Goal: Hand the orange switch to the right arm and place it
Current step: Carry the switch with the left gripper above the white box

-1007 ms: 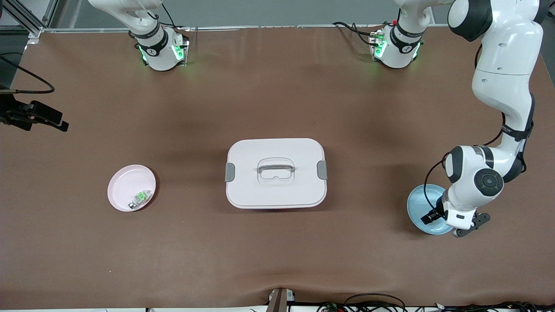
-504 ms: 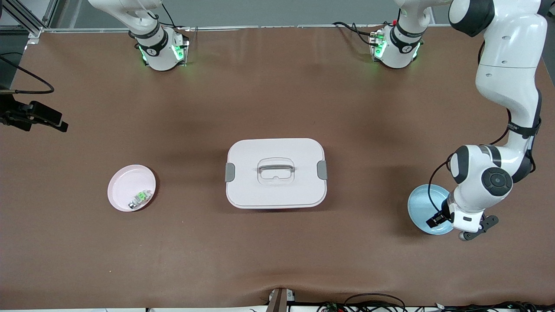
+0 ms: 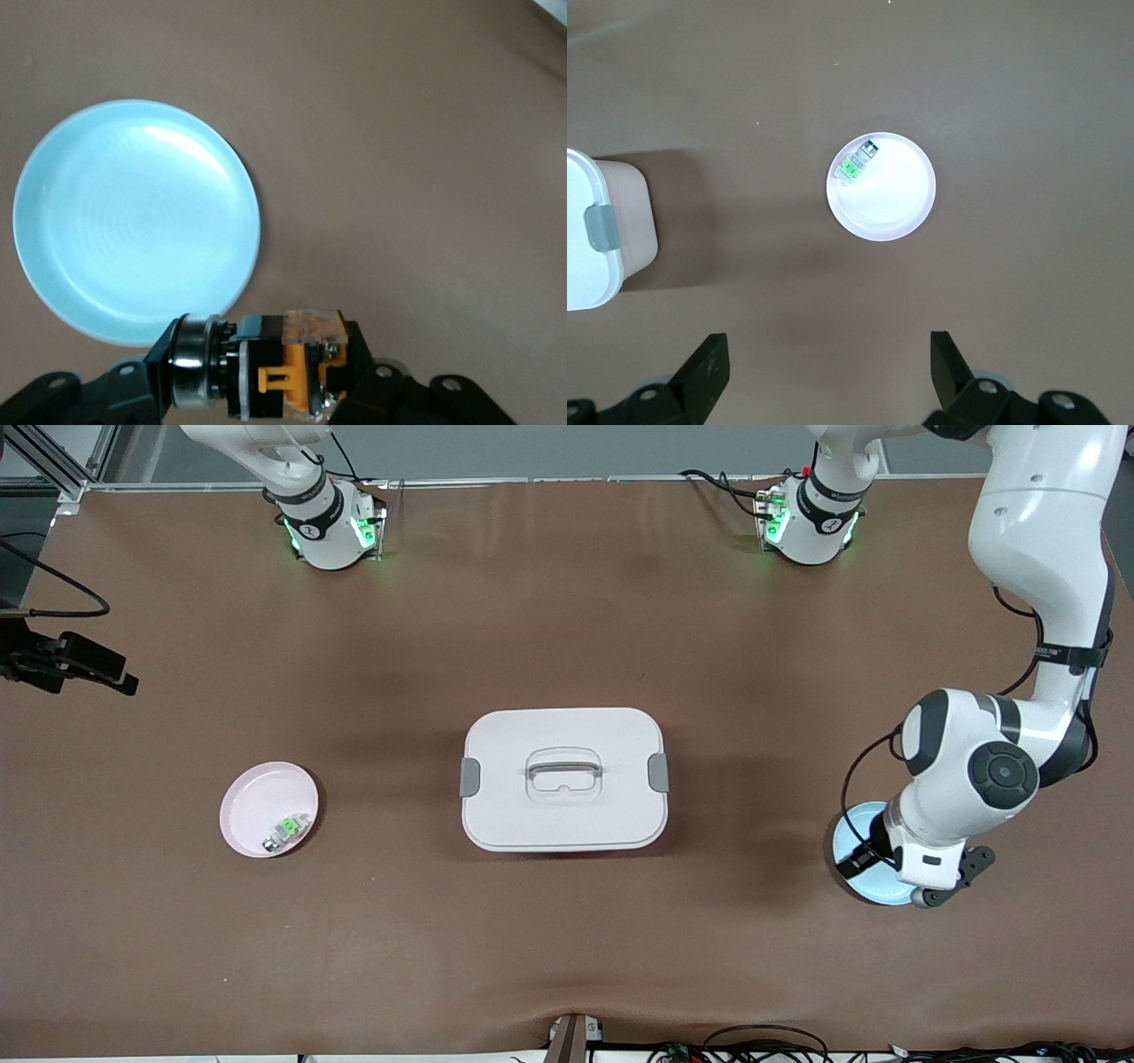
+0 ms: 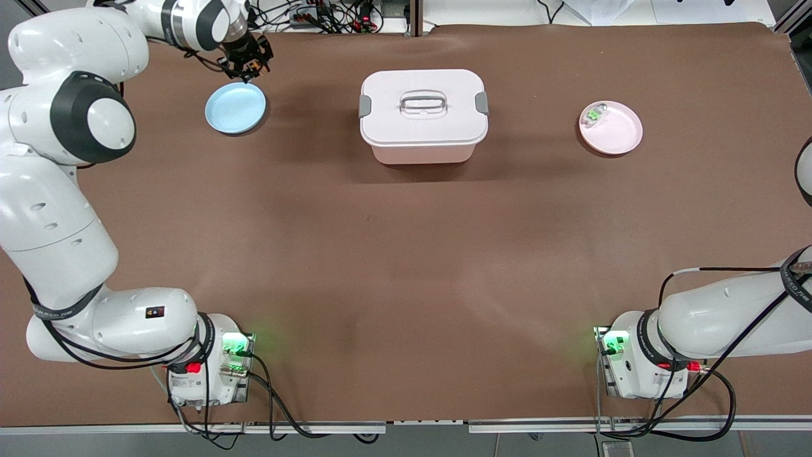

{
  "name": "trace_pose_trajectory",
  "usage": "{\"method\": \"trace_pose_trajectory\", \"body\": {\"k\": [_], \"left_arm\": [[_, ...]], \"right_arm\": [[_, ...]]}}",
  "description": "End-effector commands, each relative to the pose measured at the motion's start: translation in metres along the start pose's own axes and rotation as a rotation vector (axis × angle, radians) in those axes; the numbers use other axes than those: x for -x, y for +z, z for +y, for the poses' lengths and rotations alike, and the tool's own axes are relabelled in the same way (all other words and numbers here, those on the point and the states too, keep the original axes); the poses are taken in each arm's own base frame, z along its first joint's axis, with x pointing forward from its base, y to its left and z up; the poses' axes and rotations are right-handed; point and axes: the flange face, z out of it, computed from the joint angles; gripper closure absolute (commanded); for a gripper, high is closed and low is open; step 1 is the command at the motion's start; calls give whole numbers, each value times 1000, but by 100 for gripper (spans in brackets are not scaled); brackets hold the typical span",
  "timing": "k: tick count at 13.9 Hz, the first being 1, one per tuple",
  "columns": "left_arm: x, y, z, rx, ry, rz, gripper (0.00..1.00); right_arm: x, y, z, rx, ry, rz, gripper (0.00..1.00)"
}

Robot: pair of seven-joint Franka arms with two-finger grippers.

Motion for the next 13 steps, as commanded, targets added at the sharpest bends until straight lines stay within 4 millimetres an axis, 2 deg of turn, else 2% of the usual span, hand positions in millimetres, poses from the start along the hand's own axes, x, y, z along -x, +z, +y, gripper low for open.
{"method": "trace_pose_trajectory", "body": {"k": [1, 4, 5, 6, 11, 12, 13], "left_arm": [[33, -39, 21, -9, -51, -36, 100], [70, -76, 46, 21, -122, -105, 100], [82, -89, 57, 36, -134, -121, 100], [95, -98, 68, 41, -133, -140, 100], [165, -136, 120, 83, -236, -234, 100], [175, -140, 126, 91, -264, -256, 100], [188, -147, 135, 105, -285, -295, 100]], "right_arm": [[0, -4, 5, -3, 12, 13, 0], [-7, 0, 10, -4, 20, 29, 0], [-15, 7, 23, -14, 46, 38, 0], [-20, 13, 27, -6, 50, 35, 0], [-21, 19, 38, -13, 72, 17, 0], [-23, 25, 38, -13, 73, 8, 0], [-35, 49, 37, -3, 68, -25, 0]]}}
